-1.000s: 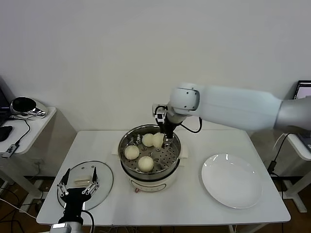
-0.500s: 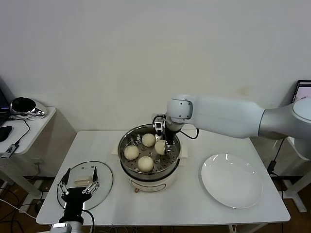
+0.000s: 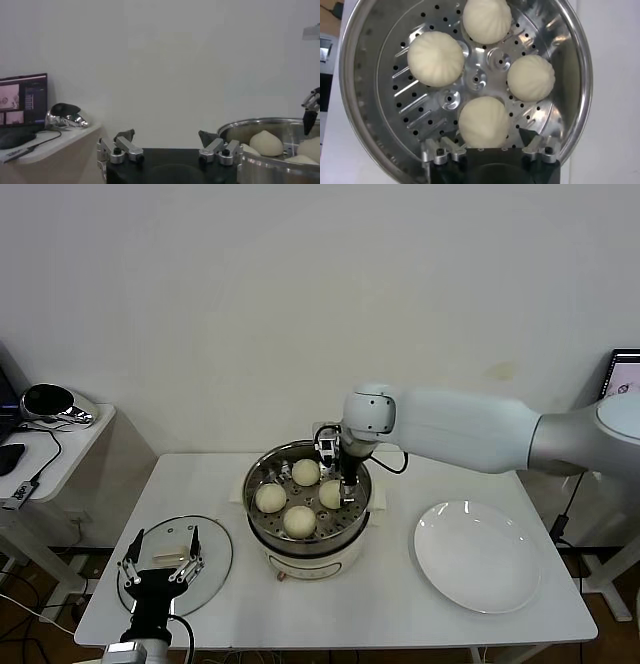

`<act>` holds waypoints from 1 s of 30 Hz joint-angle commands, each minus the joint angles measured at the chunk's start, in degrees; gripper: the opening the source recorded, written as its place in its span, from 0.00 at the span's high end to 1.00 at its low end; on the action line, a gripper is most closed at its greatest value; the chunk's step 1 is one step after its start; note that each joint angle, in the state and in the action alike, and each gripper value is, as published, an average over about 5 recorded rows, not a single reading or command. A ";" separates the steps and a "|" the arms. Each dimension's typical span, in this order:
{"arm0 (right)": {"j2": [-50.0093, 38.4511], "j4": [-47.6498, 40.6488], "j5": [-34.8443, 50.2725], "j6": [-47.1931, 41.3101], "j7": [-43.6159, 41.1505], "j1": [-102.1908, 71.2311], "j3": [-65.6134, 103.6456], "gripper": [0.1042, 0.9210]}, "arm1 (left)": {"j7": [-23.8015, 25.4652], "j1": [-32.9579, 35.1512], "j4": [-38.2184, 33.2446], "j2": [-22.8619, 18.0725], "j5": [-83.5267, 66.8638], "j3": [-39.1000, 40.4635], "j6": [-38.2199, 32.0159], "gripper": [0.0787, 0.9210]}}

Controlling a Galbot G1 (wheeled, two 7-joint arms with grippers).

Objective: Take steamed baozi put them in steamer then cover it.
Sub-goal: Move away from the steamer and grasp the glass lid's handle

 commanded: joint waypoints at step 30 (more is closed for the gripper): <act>-22.34 36.99 -11.35 41.73 47.96 -99.95 104.47 0.12 | -3.03 0.04 7.05 1.01 20.71 -5.36 4.90 0.12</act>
